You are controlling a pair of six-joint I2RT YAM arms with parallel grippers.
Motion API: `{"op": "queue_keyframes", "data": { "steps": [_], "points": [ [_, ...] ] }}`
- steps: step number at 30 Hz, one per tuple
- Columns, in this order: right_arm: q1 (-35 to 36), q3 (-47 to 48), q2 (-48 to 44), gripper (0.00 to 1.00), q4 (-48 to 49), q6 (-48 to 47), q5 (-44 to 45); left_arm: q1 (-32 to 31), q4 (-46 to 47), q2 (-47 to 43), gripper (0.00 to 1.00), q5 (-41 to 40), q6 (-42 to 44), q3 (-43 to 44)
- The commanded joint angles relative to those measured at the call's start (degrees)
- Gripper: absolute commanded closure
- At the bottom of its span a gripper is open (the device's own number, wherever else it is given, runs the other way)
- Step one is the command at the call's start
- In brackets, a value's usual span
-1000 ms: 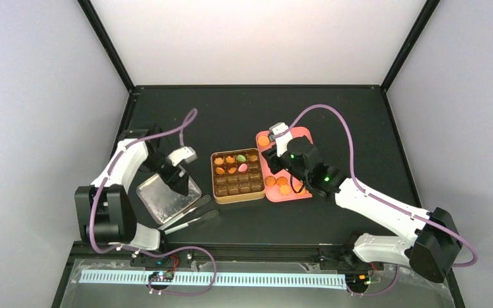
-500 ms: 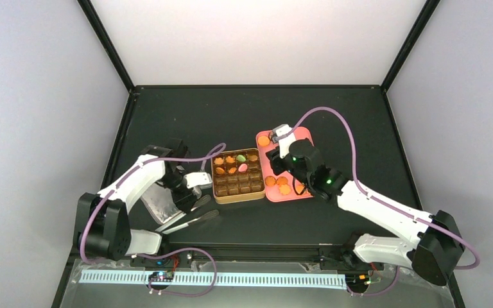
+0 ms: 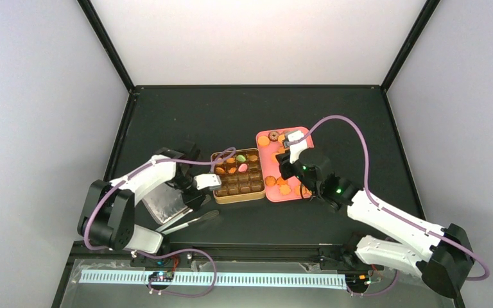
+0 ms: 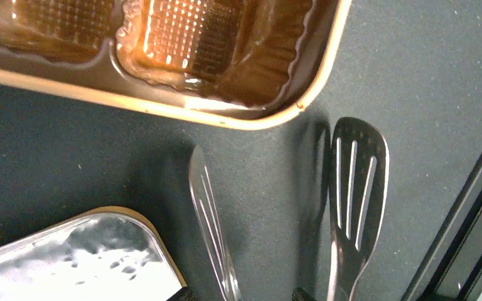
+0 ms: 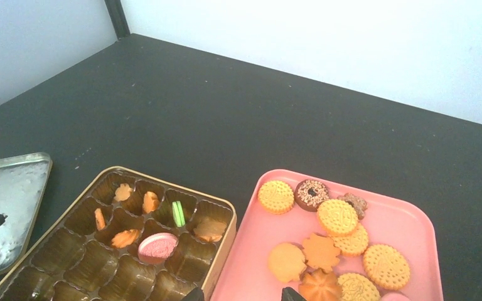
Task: Pack the cookies
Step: Pick up the clamp at the center of the board.
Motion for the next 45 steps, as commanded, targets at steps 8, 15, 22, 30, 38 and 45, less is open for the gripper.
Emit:
{"op": "queue_keyframes", "data": {
  "steps": [8, 15, 22, 30, 38, 45],
  "points": [
    [-0.2, -1.3, -1.6, 0.69, 1.1, 1.5, 4.0, -2.0, 3.7, -0.6, 0.74, -0.8, -3.0, -1.9],
    [-0.3, -1.3, -1.6, 0.7, 1.5, 1.4, 4.3, -3.7, 2.7, -2.5, 0.88, -1.9, -4.0, -1.2],
    [-0.3, -1.4, -1.9, 0.71, 1.6, 1.6, 4.5, -4.8, 2.8, -1.5, 0.99, -2.5, -5.5, -1.2],
    [-0.3, -1.7, -2.4, 0.71, 1.5, 1.6, 5.1, -5.3, 3.6, -1.4, 0.9, -2.8, -6.0, -1.6],
    [-0.4, -1.8, -2.5, 0.71, 1.6, 1.7, 5.2, -6.0, 6.3, 0.3, 0.76, -3.6, -7.3, -2.9],
    [-0.4, -1.9, -2.8, 0.72, 1.6, 1.7, 5.3, -7.0, 8.1, 0.2, 0.87, -6.7, -8.0, -3.5]
  ]
}}
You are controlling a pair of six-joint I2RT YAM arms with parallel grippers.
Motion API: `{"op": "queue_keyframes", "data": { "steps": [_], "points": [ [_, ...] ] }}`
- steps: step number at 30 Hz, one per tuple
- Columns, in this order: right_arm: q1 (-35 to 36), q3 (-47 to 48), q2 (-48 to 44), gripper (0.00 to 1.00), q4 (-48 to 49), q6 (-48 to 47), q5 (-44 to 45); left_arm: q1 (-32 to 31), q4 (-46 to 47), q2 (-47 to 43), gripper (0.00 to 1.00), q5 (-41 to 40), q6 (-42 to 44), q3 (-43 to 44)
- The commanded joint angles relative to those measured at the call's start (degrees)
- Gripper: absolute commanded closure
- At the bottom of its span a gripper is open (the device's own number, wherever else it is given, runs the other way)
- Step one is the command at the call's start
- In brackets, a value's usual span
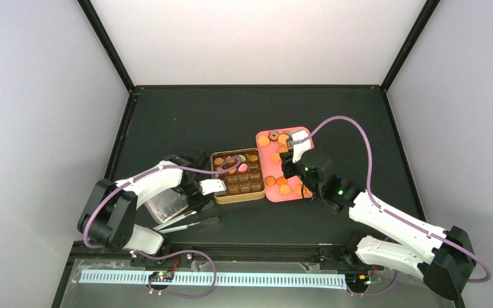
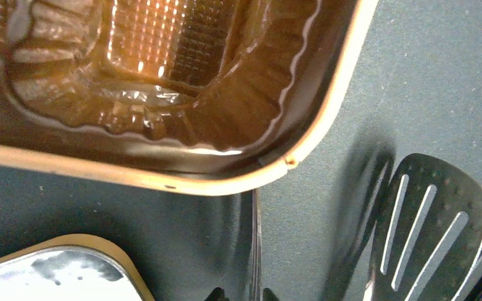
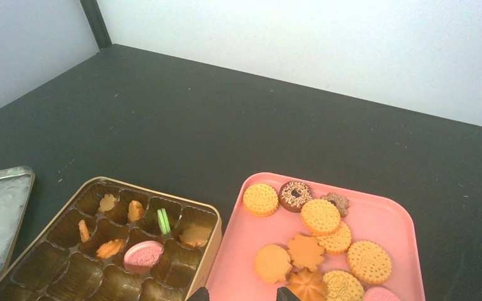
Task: Pack the cookies
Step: Pick up the clamp at the center of the board.
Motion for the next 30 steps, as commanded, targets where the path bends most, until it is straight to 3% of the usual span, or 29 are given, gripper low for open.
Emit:
{"op": "queue_keyframes", "data": {
  "steps": [1, 5, 12, 23, 30],
  "points": [
    [-0.3, -0.8, -1.2, 0.72, 1.2, 0.4, 1.9, -0.7, 1.5, -0.4, 0.9, -2.9, -0.5, 0.7],
    [-0.4, -0.8, -1.2, 0.72, 1.5, 0.4, 1.8, -0.7, -0.4, -2.7, 0.98, -5.0, 0.9, 2.5],
    [-0.4, -0.7, -1.4, 0.72, 1.5, 0.4, 1.9, -0.7, -3.8, -3.1, 0.99, -7.5, 2.5, 7.1],
    [-0.9, 0.0, -2.1, 0.69, 2.0, 1.1, -0.5, -0.6, -17.9, -3.2, 0.99, 0.3, 0.2, 20.7],
    [-1.7, 2.7, -1.3, 0.55, 4.6, 2.6, -10.4, -0.6, -20.6, -0.9, 0.99, 1.8, -5.6, 35.6]
  ]
}}
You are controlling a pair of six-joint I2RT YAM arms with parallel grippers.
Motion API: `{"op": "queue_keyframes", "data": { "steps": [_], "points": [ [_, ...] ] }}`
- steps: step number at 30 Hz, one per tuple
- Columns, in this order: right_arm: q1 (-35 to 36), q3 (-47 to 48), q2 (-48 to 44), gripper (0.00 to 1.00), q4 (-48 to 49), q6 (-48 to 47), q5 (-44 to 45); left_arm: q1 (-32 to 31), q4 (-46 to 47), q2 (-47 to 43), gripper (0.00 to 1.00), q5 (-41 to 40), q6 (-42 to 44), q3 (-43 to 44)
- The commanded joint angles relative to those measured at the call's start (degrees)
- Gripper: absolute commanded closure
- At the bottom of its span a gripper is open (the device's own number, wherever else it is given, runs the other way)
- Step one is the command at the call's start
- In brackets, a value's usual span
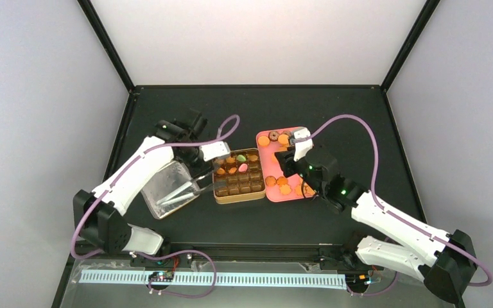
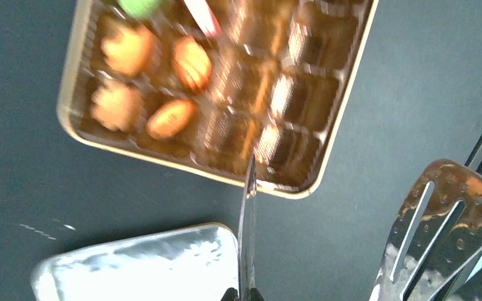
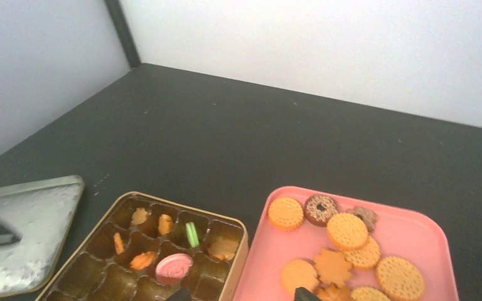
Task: Pack the cookies
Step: Pick up the clamp at the center of the board, then adjust the clamp.
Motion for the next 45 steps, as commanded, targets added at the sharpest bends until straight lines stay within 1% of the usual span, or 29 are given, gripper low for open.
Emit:
{"op": "queue_keyframes", "data": {
  "steps": [1, 4, 8, 10, 12, 17, 21, 26, 29, 32, 34, 36, 38, 41, 45],
  "points": [
    [-0.7, 2.9, 0.1, 0.53, 4.0, 1.2, -9.3, -0.2, -4.0, 1.9, 0.99, 3.8, -4.9, 12.3],
    [-1.5, 3.1, -0.1, 0.47, 7.3, 1.7, -16.8, -0.2, -4.3, 5.1, 0.98, 6.5, -7.6, 21.4],
    [-2.6, 4.3, -0.1, 0.43, 11.2, 3.5, -27.0, -0.2, -3.5, 9.9, 0.98, 9.5, -13.0, 33.5],
    [-2.8, 5.3, 0.6, 0.42, 13.2, 4.6, -31.9, -0.1, -2.0, 11.9, 0.99, 11.4, -16.3, 38.0],
    [-2.8, 6.5, 2.1, 0.41, 14.9, 5.9, -36.2, -0.2, 0.7, 13.0, 0.98, 12.6, -20.6, 40.8],
    [-3.3, 7.5, 5.0, 0.41, 21.2, 9.7, -44.6, -0.2, 9.8, 12.3, 0.98, 17.6, -28.2, 39.6],
    [-4.7, 7.0, 6.7, 0.41, 26.0, 13.1, -48.3, -0.2, 12.0, 12.3, 0.99, 24.3, -32.2, 39.2],
    [-7.4, 6.0, 9.0, 0.41, 36.3, 20.7, -53.9, -0.1, 15.3, 11.8, 0.98, 34.2, -35.7, 38.7],
    [-7.7, 6.8, 10.7, 0.44, 40.3, 24.0, -57.1, 0.2, 20.0, 10.8, 0.98, 39.2, -38.6, 36.5],
    [-7.8, 7.4, 12.0, 0.47, 44.4, 27.2, -59.9, 0.8, 27.2, 8.5, 0.98, 42.5, -42.5, 32.1],
    [-7.9, 7.6, 12.4, 0.48, 45.7, 28.8, -60.6, 1.2, 31.2, 7.2, 0.98, 43.6, -44.4, 29.3],
    [-8.2, 7.1, 12.2, 0.48, 46.8, 29.8, -60.7, 1.5, 33.0, 6.3, 0.99, 44.0, -45.5, 28.0],
    [-8.6, 6.5, 11.9, 0.5, 48.4, 31.0, -60.6, 1.7, 33.1, 6.0, 0.99, 44.0, -45.6, 27.8],
    [-9.5, 5.9, 12.0, 0.56, 51.4, 34.4, -60.9, 1.9, 32.8, 5.8, 0.99, 43.6, -45.8, 27.4],
    [-10.7, 5.8, 12.6, 0.57, 56.2, 39.0, -61.4, 2.3, 32.8, 5.7, 0.98, 43.1, -46.1, 26.7]
  ]
}}
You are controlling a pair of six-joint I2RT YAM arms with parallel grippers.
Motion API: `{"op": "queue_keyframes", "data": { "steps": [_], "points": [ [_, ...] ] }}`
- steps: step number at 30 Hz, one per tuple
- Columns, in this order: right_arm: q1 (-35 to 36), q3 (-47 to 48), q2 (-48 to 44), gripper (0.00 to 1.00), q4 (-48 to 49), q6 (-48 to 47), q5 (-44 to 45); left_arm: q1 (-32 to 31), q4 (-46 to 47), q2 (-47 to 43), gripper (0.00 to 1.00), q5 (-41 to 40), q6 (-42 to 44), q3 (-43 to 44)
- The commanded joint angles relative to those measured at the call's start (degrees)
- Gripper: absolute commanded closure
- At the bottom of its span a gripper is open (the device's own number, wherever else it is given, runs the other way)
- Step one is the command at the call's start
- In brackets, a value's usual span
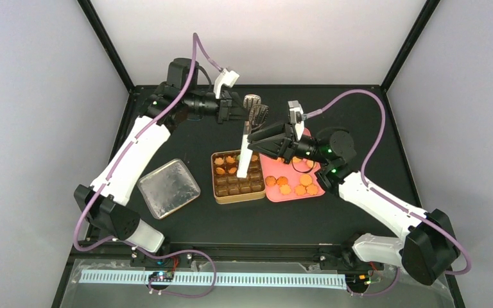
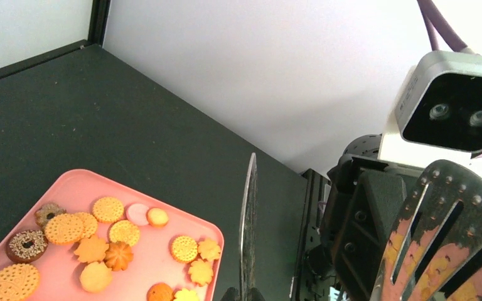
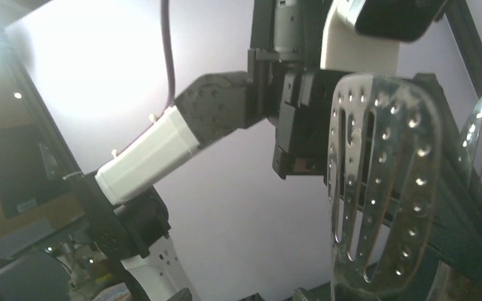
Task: Pack the cookies
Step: Adjust the clamp.
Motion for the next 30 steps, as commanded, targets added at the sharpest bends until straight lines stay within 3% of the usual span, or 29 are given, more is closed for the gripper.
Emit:
{"op": "queue_keyframes", "data": {
  "steps": [1, 6, 11, 18, 22, 30],
  "points": [
    [-1.7, -0.7, 0.3, 0.57, 8.6, 6.5, -1.4, 0.8, 2.7, -1.7, 0.98, 1.9, -2.2, -0.2],
    [-5.5, -3.2, -0.5, 0.52, 11.1, 10.8, -0.2, 1.1, 3.3, -2.3, 0.98, 2.0, -3.3, -0.2],
    [-6.3, -3.2, -1.1, 0.5, 5.4, 7.8, -0.2, 1.1, 4.6, -2.9, 0.98, 2.5, -4.9, -0.6],
    [-6.1, -1.9, 1.0, 0.5, 4.8, 7.4, -1.7, 1.1, 5.3, -2.7, 0.98, 2.5, -5.4, -0.5],
    [-4.5, -0.8, 2.4, 0.55, 5.3, 7.1, -2.5, 1.1, 5.8, -2.4, 0.98, 2.7, -6.2, -0.6],
    [-2.5, 0.7, 4.4, 0.74, 9.3, 8.5, -4.1, 1.2, 5.9, -2.4, 0.99, 2.6, -6.5, -0.6]
  ]
}}
